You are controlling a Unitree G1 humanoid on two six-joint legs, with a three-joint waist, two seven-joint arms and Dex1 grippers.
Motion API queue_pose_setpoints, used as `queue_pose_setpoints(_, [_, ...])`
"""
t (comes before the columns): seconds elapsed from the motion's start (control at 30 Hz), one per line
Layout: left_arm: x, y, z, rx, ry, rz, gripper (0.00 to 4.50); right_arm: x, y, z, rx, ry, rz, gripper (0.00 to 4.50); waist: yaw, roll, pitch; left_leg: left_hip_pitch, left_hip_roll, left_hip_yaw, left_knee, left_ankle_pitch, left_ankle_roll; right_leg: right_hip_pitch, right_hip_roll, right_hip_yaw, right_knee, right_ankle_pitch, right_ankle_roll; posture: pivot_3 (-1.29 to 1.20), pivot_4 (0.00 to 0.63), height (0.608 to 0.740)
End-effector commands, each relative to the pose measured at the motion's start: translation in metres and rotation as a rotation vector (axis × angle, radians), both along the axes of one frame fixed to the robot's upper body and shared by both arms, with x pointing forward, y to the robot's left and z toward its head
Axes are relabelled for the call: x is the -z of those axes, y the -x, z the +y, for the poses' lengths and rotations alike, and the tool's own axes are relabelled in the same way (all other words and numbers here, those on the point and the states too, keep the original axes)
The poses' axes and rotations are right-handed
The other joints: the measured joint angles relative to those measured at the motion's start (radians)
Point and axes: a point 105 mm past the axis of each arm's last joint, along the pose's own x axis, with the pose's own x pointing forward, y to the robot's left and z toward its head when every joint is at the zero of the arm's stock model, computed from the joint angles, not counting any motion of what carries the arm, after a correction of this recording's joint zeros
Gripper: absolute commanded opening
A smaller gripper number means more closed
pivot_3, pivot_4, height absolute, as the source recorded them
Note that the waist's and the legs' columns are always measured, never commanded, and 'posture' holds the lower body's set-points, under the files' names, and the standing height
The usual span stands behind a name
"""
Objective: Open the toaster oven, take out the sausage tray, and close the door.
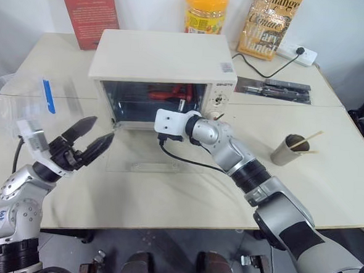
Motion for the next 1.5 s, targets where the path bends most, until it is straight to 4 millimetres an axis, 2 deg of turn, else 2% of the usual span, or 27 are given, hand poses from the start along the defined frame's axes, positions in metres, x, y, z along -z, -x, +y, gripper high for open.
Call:
queue_pose_setpoints(0.03, [-0.01,0.008,0.004,-0.049,0.004,-0.043,4.5,-0.01,-0.004,0.006,-0.005,-0.012,-0.038,3.81,0.002,0.0,0.0,0.0,0.0,0.0,0.0,0.0,0.0,0.0,0.0,0.0,0.0,0.0,0.0,0.0,0.15,0.74])
queue_pose_setpoints(0.17, [-0.007,0.009,0.001,-0.045,-0.012,-0.026,4.5,-0.011,-0.011,0.006,0.015,-0.014,-0.045,2.56,0.004,0.0,0.0,0.0,0.0,0.0,0.0,0.0,0.0,0.0,0.0,0.0,0.0,0.0,0.0,0.0,0.15,0.74])
queue_pose_setpoints(0.3, [-0.008,0.006,0.002,-0.056,-0.012,-0.031,4.5,-0.018,-0.018,0.005,0.037,-0.003,-0.084,1.13,0.002,0.0,0.0,0.0,0.0,0.0,0.0,0.0,0.0,0.0,0.0,0.0,0.0,0.0,0.0,0.0,0.15,0.74])
queue_pose_setpoints(0.47, [-0.009,0.003,0.0,-0.053,-0.017,-0.029,4.5,-0.025,-0.026,0.001,0.08,0.024,-0.131,1.13,0.001,0.0,0.0,0.0,0.0,0.0,0.0,0.0,0.0,0.0,0.0,0.0,0.0,0.0,0.0,0.0,0.15,0.74])
queue_pose_setpoints(0.53, [-0.01,0.002,-0.002,-0.048,-0.018,-0.031,4.5,-0.03,-0.022,0.005,0.046,0.027,-0.154,1.13,0.002,0.0,0.0,0.0,0.0,0.0,0.0,0.0,0.0,0.0,0.0,0.0,0.0,0.0,0.0,0.0,0.15,0.74])
queue_pose_setpoints(0.77, [-0.009,-0.001,-0.004,-0.04,-0.026,-0.024,4.5,-0.028,0.0,0.013,-0.075,0.049,-0.137,1.13,0.002,0.0,0.0,0.0,0.0,0.0,0.0,0.0,0.0,0.0,0.0,0.001,-0.001,0.0,0.0,0.0,0.15,0.74])
queue_pose_setpoints(0.9, [-0.009,-0.003,-0.006,-0.035,-0.03,-0.021,4.5,-0.033,0.006,0.012,-0.085,0.033,-0.159,2.07,0.002,0.0,0.0,0.0,0.0,0.0,0.0,0.0,0.0,0.0,0.0,0.001,-0.001,0.0,0.0,0.0,0.15,0.74])
queue_pose_setpoints(0.93, [-0.009,-0.003,-0.006,-0.034,-0.031,-0.02,4.5,-0.034,0.007,0.012,-0.08,0.029,-0.161,2.07,0.002,0.0,0.0,0.0,0.0,0.0,0.0,0.0,0.0,0.0,0.0,0.001,-0.001,0.0,0.0,0.0,0.15,0.74])
queue_pose_setpoints(1.17, [-0.009,-0.005,-0.007,-0.027,-0.034,-0.021,4.5,-0.031,-0.009,-0.004,0.031,0.054,-0.163,2.07,0.004,0.0,0.0,0.0,0.0,0.001,0.0,0.0,0.0,0.0,0.0,0.001,-0.001,0.0,0.0,0.0,0.15,0.74])
queue_pose_setpoints(1.5, [-0.014,-0.004,0.0,-0.051,-0.018,-0.041,4.5,-0.023,-0.02,-0.009,0.093,0.044,-0.113,2.07,0.002,0.0,0.0,0.0,0.0,0.001,0.0,0.0,0.0,0.0,0.0,0.001,-0.001,0.0,0.0,0.0,0.15,0.74])
